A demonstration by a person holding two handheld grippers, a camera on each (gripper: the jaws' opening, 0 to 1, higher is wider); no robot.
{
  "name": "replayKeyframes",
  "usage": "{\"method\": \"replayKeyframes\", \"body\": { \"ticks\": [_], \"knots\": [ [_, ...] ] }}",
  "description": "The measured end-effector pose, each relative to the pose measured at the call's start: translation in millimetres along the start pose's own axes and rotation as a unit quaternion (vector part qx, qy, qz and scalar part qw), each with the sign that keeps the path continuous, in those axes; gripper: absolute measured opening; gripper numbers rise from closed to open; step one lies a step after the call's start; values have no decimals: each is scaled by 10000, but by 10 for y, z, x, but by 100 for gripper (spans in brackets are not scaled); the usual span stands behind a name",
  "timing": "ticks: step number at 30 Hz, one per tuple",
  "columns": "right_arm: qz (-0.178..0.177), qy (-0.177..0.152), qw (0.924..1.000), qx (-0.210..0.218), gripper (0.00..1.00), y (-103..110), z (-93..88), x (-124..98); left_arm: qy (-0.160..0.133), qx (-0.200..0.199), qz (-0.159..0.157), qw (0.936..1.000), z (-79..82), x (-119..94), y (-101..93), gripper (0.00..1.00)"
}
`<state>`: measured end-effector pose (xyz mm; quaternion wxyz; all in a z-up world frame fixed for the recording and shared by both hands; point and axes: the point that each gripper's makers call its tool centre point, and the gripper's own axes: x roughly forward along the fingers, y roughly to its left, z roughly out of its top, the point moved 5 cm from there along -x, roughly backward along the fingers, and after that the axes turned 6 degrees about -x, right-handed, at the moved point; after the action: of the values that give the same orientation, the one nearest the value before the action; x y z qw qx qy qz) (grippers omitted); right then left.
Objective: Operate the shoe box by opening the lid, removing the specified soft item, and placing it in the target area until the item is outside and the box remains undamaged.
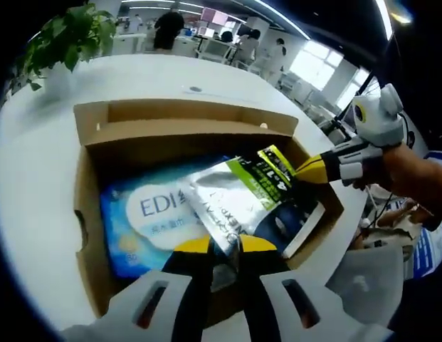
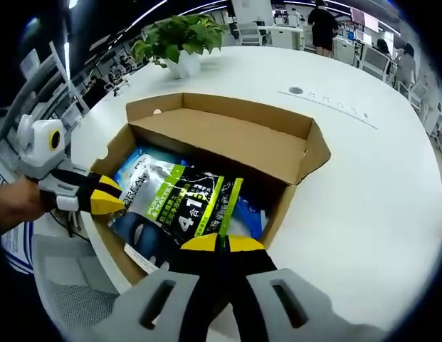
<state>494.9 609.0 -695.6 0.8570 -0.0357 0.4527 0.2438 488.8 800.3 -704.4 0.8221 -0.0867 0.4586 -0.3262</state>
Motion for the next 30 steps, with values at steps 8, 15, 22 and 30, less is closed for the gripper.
{"method": "replayKeyframes", "body": {
  "ticks": [8, 15, 22, 30],
  "knots": [
    [91, -44, 9999, 53, 2, 1, 4, 8, 75, 128, 88, 9999, 24, 26, 31, 2],
    [202, -148, 9996, 102, 6, 47, 20, 47, 129, 225, 146, 9996, 36, 48, 55, 0],
    [269, -134, 9995, 72, 7, 72, 27, 101, 103, 206, 187, 9996, 46, 52, 90, 0],
    [678, -443, 9948, 614, 1, 42, 65, 76, 131, 157, 180, 9996, 47, 54, 117, 0]
  ]
}}
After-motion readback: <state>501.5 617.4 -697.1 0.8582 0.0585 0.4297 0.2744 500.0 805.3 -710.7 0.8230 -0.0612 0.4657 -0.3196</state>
